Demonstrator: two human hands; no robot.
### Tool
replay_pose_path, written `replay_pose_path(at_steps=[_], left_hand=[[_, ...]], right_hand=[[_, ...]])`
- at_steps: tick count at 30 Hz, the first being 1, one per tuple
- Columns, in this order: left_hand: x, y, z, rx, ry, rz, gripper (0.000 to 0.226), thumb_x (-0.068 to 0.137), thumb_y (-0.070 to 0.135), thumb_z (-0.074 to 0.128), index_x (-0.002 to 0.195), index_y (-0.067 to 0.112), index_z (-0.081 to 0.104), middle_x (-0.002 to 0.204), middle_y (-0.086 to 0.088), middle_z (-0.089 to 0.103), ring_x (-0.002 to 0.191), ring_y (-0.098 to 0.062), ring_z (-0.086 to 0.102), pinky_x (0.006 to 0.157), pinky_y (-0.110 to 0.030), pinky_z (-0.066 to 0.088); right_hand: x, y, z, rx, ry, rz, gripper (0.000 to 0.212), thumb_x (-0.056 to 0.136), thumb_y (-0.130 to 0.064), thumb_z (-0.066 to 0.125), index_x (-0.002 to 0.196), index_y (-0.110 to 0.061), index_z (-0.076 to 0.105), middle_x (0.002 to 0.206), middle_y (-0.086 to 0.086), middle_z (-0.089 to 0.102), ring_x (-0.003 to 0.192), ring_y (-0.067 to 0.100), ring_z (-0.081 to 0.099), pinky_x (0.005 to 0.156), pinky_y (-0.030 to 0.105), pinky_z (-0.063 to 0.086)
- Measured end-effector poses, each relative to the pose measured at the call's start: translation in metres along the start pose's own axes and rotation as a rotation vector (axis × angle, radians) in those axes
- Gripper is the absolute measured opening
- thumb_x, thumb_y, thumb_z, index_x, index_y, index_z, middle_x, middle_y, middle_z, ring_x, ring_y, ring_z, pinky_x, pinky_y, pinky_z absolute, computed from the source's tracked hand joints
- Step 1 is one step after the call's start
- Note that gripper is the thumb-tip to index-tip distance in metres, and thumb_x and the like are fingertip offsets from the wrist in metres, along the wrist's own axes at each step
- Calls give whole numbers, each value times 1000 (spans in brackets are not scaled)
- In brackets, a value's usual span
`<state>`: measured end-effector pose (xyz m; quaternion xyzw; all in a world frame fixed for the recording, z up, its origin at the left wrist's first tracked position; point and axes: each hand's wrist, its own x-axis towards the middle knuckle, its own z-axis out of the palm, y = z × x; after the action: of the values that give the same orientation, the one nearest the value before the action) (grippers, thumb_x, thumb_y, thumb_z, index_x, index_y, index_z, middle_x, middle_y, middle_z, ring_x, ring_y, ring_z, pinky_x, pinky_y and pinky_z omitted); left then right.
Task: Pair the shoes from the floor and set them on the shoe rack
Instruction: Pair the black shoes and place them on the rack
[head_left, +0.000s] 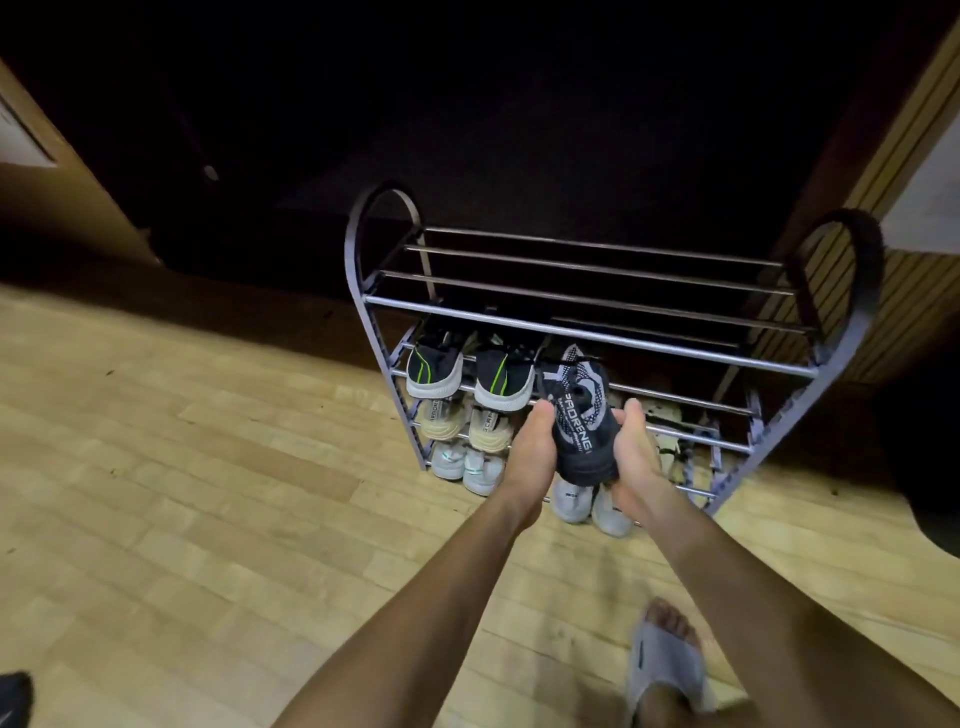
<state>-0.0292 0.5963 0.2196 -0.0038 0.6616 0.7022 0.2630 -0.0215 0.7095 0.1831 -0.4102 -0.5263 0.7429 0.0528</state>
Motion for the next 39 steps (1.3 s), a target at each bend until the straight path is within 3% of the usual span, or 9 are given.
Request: replay_pose_path(at_steps=[7, 11, 14, 17, 21, 27, 32, 36, 39], left_hand=[[61, -8, 22, 40, -15, -18, 53, 101, 42, 30, 113, 6, 66, 110, -8, 73, 94, -16, 66, 72, -25, 50], [93, -11, 28, -34, -36, -26, 53, 107, 41, 22, 95, 18, 69, 90, 6, 75, 74, 5, 68, 63, -11, 50], [108, -11, 29, -32, -42, -61, 50, 106, 46, 22, 88, 25, 65, 81, 15, 72, 69, 10, 66, 63, -11, 50], [117, -15, 31, -23, -15, -83, 53, 104, 51, 23, 88, 25, 67, 88, 10, 71, 81, 2, 65, 72, -18, 47], [123, -16, 32, 17, -21, -85, 48, 104, 50, 22, 87, 30, 62, 82, 16, 66, 66, 13, 62, 61, -11, 45], [128, 0, 34, -22, 31, -65, 43, 106, 42, 26, 87, 28, 62, 84, 13, 66, 65, 9, 63, 57, -11, 47], [120, 6, 33, 0, 47, -77, 41, 105, 42, 25, 85, 28, 58, 93, 2, 66, 81, -6, 60, 70, -23, 46], [108, 14, 20, 17, 59, -43, 52, 105, 46, 22, 136, 15, 50, 133, 0, 56, 122, -11, 50, 100, -23, 35], [93, 18, 2, 27, 67, 8, 58, 105, 46, 22, 143, 8, 44, 145, -7, 51, 136, -17, 44, 117, -33, 28]], right_hand=[[58, -7, -9, -18, 119, -94, 52, 96, -55, 34, 95, -19, 72, 101, 9, 76, 97, 28, 71, 91, 45, 56], [80, -9, -11, -127, 151, -179, 43, 94, -54, 40, 91, -21, 68, 103, 7, 71, 98, 27, 66, 92, 43, 54], [89, -11, -17, -399, 190, -337, 42, 103, -42, 37, 99, -11, 65, 101, 9, 61, 96, 26, 54, 83, 30, 38], [97, -9, -16, -499, 265, -379, 41, 103, -34, 38, 79, -8, 60, 90, 15, 62, 89, 33, 57, 70, 33, 35], [102, -7, -12, -532, 330, -352, 49, 101, -41, 40, 59, -15, 47, 78, 12, 57, 79, 32, 54, 59, 32, 32], [107, -23, 0, -623, 341, -140, 73, 102, -58, 13, 114, -9, 66, 111, 19, 64, 99, 38, 61, 80, 37, 43], [102, -28, -1, -551, 261, -98, 79, 97, -64, 11, 120, -10, 64, 116, 19, 66, 99, 41, 65, 90, 51, 53], [89, -32, -6, -484, 171, -129, 64, 102, -56, 19, 95, -7, 59, 111, 18, 60, 103, 39, 59, 94, 54, 50], [71, -37, -18, -532, 125, -202, 58, 103, -48, 22, 96, -9, 64, 108, 15, 62, 97, 30, 55, 88, 39, 45]])
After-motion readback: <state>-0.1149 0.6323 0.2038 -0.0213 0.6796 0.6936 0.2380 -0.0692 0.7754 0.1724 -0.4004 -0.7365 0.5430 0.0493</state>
